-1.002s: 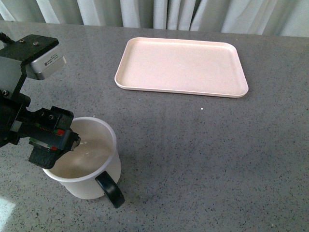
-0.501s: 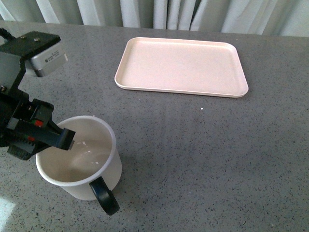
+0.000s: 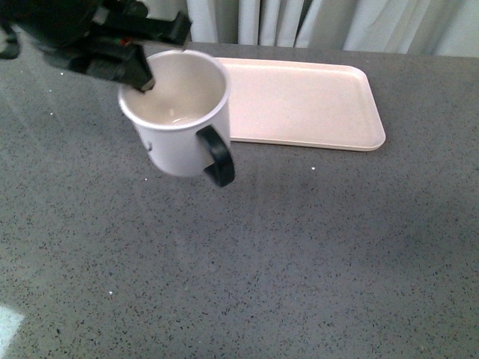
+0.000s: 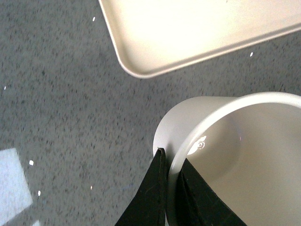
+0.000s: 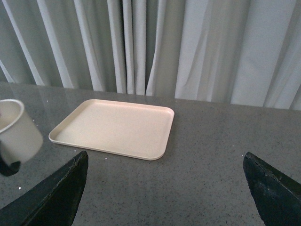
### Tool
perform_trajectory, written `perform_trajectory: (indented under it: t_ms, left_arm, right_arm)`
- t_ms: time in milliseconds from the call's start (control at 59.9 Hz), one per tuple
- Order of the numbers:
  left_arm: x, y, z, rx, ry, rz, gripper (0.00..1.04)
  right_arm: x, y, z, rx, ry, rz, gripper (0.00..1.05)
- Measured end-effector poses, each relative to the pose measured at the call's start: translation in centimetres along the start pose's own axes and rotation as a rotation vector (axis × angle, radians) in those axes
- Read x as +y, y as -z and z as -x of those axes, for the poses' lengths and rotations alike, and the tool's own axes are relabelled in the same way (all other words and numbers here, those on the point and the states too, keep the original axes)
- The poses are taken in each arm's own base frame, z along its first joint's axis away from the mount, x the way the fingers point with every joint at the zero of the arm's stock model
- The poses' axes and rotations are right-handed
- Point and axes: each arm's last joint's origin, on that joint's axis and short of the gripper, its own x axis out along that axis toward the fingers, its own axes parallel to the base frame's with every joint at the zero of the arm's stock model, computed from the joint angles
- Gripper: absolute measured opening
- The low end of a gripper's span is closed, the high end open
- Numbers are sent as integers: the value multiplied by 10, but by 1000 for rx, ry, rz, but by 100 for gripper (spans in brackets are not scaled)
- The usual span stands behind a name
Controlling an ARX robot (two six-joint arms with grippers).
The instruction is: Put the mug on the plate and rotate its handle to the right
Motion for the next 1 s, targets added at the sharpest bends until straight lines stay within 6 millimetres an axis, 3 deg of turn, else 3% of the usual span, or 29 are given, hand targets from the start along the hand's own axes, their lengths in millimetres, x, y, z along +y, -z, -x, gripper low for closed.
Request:
perform_trajectory:
  t_ms: [234, 467, 718, 1002]
  left_arm:
    - [-11, -56, -29, -15, 30, -10, 2]
    - [-21, -94, -61, -4, 51, 8, 2]
    - [-22, -105, -95, 48, 49, 33, 2]
    - [-30, -110, -111, 74, 49, 26, 2]
  right_arm:
    - [0, 0, 0, 0, 0, 0, 96]
    - [0, 0, 0, 0, 0, 0, 96]
    - [0, 0, 0, 0, 0, 0, 96]
    - [0, 0, 0, 0, 0, 0, 96]
